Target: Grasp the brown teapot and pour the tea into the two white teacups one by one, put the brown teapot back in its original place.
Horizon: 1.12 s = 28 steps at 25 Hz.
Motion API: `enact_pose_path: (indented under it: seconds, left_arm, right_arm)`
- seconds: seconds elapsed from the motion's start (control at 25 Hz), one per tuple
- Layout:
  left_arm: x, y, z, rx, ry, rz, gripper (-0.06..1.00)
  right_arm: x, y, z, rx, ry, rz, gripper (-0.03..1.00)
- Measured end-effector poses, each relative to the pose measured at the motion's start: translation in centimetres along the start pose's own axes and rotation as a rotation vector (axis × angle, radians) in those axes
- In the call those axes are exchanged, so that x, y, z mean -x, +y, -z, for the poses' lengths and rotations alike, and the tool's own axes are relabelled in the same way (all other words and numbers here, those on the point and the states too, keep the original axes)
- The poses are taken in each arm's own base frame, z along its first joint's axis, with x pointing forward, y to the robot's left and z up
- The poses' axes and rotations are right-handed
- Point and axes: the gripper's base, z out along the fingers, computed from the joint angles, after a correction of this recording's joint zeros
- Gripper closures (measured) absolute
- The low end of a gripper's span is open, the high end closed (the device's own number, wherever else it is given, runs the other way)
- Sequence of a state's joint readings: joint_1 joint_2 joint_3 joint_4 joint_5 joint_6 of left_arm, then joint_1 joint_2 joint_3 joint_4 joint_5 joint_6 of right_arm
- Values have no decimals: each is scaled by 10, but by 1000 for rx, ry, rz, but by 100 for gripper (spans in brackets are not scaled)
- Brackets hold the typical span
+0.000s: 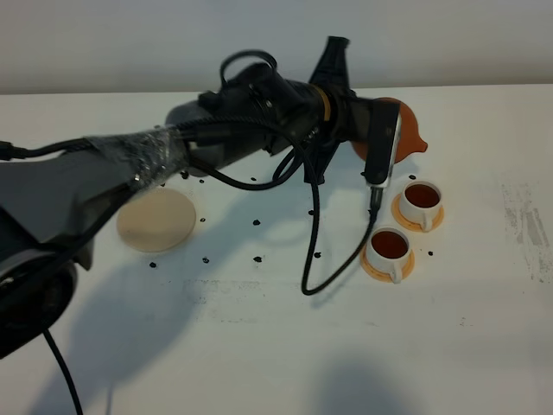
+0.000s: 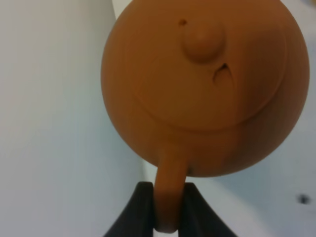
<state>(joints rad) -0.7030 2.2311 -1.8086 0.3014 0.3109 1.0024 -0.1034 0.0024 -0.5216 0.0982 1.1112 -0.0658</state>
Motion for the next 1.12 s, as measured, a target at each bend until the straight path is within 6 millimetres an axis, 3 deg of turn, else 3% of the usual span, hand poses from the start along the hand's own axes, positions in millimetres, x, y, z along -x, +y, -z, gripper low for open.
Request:
enact_pose_path:
  seconds: [0.28,0.6,0.72,1.12]
  left_arm:
    - [-10,-3,21,-199,167,385,85]
    - [-7,6,34,-253,232,762,85]
    - [-5,1,32,-301,254,839,85]
    - [-9,-25,-3,-358,310,976,85]
  right_arm:
    - [0,0,0,0,0,0,75]
    - [0,0,0,0,0,0,75]
    - [0,0,0,0,0,0,75]
    - [0,0,0,0,0,0,75]
